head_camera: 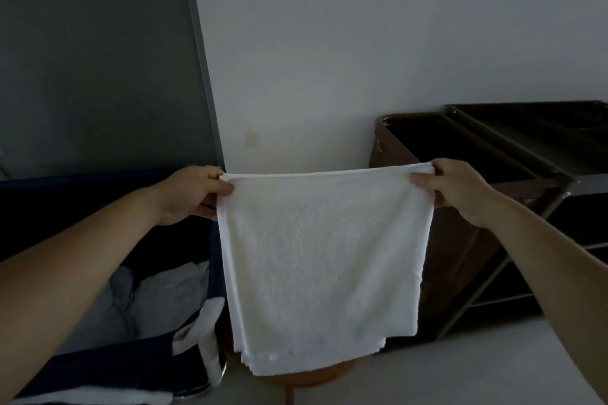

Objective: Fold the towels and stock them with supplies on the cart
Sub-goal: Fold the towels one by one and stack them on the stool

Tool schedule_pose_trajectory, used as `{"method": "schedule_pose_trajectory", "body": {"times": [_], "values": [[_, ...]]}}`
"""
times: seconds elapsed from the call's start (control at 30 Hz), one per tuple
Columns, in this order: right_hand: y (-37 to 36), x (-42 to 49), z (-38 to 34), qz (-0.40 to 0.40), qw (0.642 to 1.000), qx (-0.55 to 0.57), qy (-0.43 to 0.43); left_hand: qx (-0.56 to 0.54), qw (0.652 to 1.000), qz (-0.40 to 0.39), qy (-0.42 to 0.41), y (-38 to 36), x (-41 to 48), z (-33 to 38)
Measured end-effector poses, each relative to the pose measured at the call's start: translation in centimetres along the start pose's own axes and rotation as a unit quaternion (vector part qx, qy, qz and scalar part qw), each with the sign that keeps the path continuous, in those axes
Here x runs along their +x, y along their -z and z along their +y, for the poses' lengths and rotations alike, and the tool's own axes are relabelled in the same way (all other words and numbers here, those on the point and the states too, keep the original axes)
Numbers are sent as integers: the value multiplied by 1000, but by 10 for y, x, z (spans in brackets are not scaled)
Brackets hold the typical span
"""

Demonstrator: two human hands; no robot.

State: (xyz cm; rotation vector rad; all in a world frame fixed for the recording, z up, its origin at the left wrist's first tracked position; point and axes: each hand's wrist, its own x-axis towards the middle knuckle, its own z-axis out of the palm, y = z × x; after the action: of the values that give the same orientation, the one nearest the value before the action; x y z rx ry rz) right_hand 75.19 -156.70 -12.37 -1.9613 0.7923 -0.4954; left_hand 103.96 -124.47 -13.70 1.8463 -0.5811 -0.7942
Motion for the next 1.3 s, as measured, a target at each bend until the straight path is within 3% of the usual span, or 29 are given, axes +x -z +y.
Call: {"method": "schedule_pose_trajectory", "body": {"times": [0.33, 0.5, 0.63, 0.83, 0.97, 1.1, 1.2, 1.3], "values": [[-131, 157, 177, -42, 973, 20, -226, -57, 968, 140, 199, -81, 196, -143], [-162, 173, 229, -14, 958, 39, -283, -16, 960, 156, 232, -109, 230, -188], [-157, 176, 234, -16, 963, 18, -267, 12, 964, 168, 206, -110, 226, -197], [-156, 202, 204, 9, 976, 49, -211, 110, 955, 269, 58, -97, 233, -186], [-165, 206, 197, -35, 947, 98, -304, 127, 962, 221, 93, -94, 246, -184], [-151, 164, 208, -15, 923, 195, -331, 43, 970, 230, 71, -107, 216, -194], [-132, 138, 224, -30, 911, 217, -350, -29, 973, 192, 128, -106, 187, -214], [-133, 128, 231, -80, 913, 179, -357, 43, 976, 118, 177, -109, 169, -234]]}}
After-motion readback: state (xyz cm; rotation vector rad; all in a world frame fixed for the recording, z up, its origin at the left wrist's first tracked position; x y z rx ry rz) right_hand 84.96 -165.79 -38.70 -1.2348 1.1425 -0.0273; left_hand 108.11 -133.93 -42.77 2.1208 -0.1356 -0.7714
